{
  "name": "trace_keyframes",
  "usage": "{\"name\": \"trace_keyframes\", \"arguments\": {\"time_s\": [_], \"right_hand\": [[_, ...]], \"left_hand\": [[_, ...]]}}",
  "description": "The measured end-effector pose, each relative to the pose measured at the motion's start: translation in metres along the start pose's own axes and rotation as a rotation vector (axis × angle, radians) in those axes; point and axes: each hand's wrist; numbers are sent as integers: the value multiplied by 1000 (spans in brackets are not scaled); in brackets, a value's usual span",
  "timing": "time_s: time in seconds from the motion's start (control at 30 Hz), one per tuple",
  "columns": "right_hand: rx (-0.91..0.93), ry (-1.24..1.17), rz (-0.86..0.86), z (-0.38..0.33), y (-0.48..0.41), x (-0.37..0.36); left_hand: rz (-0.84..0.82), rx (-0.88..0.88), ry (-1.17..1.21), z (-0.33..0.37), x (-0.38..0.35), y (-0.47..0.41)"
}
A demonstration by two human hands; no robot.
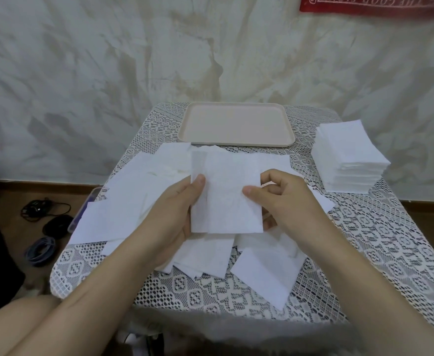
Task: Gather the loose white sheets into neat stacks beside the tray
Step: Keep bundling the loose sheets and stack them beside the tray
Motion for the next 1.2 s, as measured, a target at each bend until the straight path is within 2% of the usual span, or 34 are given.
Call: {"name": "trace_keyframes", "arguments": {"time_s": [0.2, 0.4, 0.67, 0.83, 1.0, 1.2], "right_hand": [[81, 83, -23, 4, 0, -6], [68, 54, -91, 5, -3, -3], [63, 71, -3, 3, 2, -10], [154, 111, 80, 0, 4, -6], [75, -6, 38, -2, 10, -15], [12, -37, 28, 0, 7, -28]], "left_hand": [[-27, 21, 1, 2, -6, 4], [-42, 42, -33, -2, 0, -8], [-9, -3, 12, -13, 5, -11], [35, -12, 14, -12, 7, -9], [29, -13, 1, -9, 7, -3], [-8, -41, -33, -13, 12, -7]]}}
Point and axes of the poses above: each hand's wrist, its own y-axis away from the middle knuckle, its own x-axis out of the back of the hand, z = x × y, and after that the axes turned 13 degrees about z, right-handed
